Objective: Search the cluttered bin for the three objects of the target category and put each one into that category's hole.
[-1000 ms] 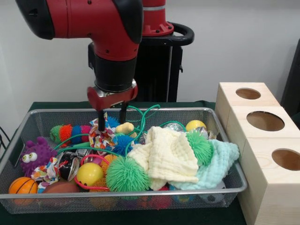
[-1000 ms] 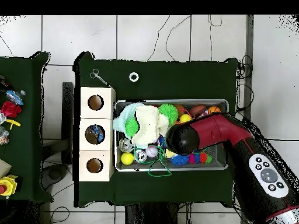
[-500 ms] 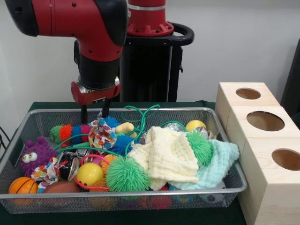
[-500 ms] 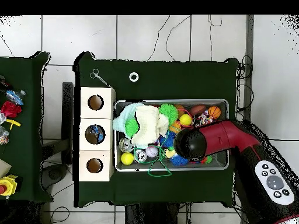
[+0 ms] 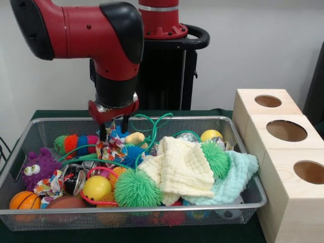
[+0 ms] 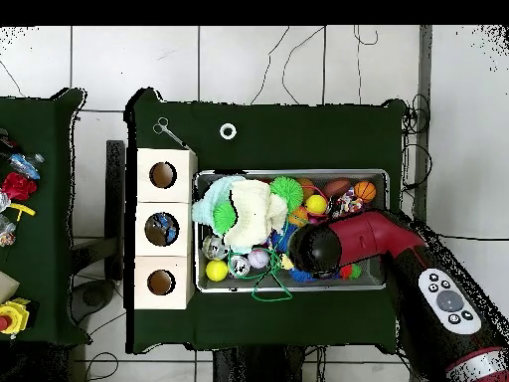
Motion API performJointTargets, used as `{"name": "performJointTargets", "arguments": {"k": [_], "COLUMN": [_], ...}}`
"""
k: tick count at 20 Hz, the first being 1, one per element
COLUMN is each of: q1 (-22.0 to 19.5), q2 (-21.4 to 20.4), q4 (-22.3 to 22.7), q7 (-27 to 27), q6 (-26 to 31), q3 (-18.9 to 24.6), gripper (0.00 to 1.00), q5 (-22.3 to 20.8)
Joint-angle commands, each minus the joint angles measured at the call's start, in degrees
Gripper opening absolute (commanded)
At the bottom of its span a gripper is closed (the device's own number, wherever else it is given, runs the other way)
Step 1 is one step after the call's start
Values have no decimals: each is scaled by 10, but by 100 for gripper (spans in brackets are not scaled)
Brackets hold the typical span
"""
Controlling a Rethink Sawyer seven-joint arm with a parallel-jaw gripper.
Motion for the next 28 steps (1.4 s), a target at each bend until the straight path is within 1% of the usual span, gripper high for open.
{"name": "performJointTargets", "arguments": {"k": [1, 5, 6, 7, 10, 11, 13, 18, 20, 21, 24, 26, 28], "q1": [-2, 9, 10, 13, 27, 21, 22, 35, 42, 42, 37, 36, 41], "q2": [48, 43, 44, 42, 35, 32, 17, -8, -33, -53, -119, -148, -165], "q4": [23, 13, 11, 9, -4, 5, 16, 18, 25, 35, 58, 62, 59], "q7": [5, 17, 34, 55, 34, 32, 50, 44, 47, 43, 9, -2, -8], "q6": [-79, -108, -115, -125, -103, -112, -113, -96, -84, -76, -47, -28, -8], "q3": [0, -6, -10, -21, -27, -21, -28, -29, -27, -22, 0, 9, 9], "gripper": [100, 100, 100, 0, 0, 0, 0, 0, 0, 0, 0, 0, 0], "q5": [5, -6, 2, 11, -2, 7, 18, 27, 40, 52, 91, 122, 146]}}
